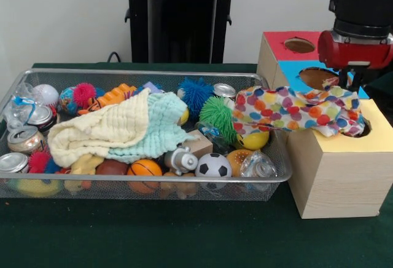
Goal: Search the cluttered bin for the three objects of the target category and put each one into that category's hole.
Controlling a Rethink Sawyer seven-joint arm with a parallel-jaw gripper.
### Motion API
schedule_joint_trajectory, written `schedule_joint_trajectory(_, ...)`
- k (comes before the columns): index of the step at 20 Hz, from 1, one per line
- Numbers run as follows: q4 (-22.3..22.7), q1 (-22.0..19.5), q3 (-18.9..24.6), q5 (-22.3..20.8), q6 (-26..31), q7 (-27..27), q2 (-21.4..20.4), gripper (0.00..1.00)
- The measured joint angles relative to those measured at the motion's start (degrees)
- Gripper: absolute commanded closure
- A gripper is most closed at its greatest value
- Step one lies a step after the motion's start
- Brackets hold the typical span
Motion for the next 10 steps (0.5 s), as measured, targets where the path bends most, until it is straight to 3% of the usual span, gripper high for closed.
schedule_joint_trajectory(10, -2.9, 3.9, -3.2, 4.0, -0.4, 5.0, 1.7, 1.0)
